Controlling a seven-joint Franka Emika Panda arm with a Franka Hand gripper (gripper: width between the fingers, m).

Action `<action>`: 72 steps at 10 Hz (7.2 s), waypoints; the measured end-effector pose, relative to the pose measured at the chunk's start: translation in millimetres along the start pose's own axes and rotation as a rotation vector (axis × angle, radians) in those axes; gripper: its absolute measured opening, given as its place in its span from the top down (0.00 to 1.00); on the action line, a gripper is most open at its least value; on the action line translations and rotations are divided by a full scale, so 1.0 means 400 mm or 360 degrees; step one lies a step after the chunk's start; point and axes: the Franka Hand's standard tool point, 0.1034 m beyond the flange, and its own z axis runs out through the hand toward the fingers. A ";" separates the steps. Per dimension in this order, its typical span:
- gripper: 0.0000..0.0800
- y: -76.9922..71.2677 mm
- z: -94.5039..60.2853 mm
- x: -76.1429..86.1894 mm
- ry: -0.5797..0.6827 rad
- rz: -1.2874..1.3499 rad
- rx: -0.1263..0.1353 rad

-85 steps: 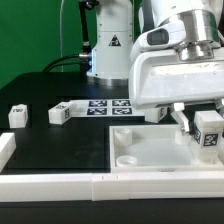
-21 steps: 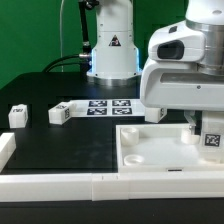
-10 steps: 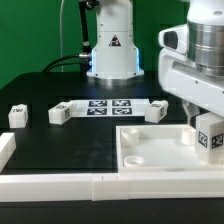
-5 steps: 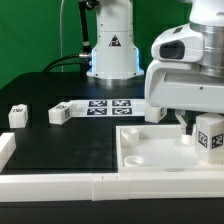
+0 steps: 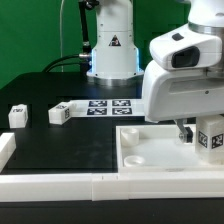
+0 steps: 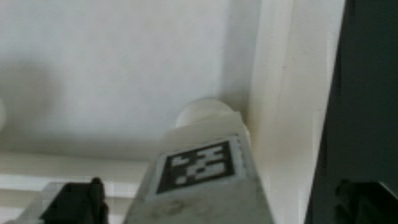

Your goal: Assemble one leg

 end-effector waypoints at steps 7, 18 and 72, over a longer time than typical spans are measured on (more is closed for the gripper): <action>0.64 -0.002 0.001 -0.001 0.0003 0.0414 0.0002; 0.64 -0.021 0.004 -0.001 -0.0002 0.1941 0.0015; 0.64 -0.004 -0.001 0.011 0.0077 0.0691 -0.0088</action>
Offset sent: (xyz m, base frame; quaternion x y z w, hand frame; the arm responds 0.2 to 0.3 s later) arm 0.0000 0.0000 0.0000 0.0000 0.0000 0.0899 0.9960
